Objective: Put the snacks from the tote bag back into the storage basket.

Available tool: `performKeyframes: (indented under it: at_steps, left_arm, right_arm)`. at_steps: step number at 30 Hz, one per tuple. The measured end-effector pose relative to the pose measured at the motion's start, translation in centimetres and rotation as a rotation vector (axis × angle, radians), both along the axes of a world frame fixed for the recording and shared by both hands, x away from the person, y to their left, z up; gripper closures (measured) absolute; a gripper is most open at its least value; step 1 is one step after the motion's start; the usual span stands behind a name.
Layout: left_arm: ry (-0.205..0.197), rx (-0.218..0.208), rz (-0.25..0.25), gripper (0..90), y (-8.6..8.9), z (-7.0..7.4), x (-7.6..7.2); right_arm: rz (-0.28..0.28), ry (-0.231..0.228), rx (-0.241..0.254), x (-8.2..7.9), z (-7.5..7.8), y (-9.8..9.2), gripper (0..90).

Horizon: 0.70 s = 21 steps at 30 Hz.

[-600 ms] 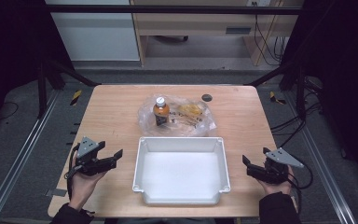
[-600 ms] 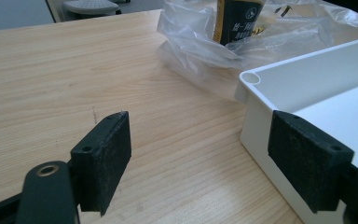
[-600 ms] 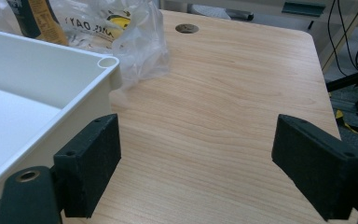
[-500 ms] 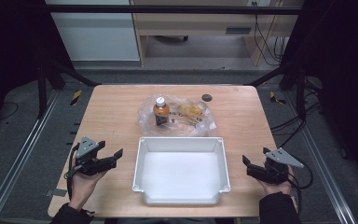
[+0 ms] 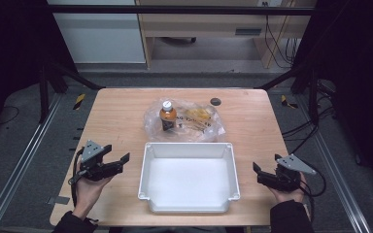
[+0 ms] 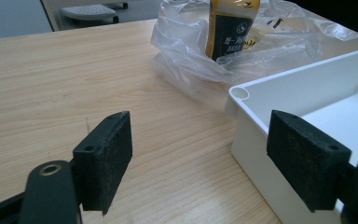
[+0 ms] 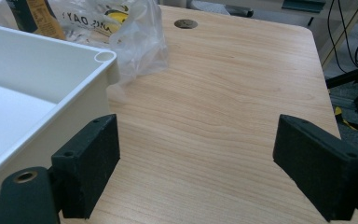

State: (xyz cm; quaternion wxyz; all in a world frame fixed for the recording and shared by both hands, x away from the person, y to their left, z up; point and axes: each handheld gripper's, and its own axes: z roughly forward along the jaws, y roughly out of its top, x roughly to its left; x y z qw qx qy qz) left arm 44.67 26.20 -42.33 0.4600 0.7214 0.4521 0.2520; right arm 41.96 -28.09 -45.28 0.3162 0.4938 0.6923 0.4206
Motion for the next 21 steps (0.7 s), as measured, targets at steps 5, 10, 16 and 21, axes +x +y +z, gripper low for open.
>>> performKeyframes:
  at_steps: [5, 10, 16, 21]
  left_arm:
    - [-0.004, -0.004, -0.006, 22.3, -0.2, 0.2, 0.1]
    - [-0.011, -0.001, -0.013, 22.2, -0.4, 0.5, 0.0]
    - [-0.010, -0.009, -0.019, 22.2, -0.7, 0.7, 0.3]
    - [-0.006, -0.003, -0.032, 22.2, -1.2, 0.7, 0.7]
  right_arm:
    - [-0.002, 0.007, -0.002, 0.1, -0.1, 0.1, 14.6]
    - [-0.007, 0.002, -0.001, 0.0, 0.0, 0.0, 14.5]
    - [-0.008, 0.004, -0.004, 0.0, 0.0, 0.0, 14.5]
    - [-0.009, 0.001, -0.001, 0.1, 0.0, 0.0, 14.3]
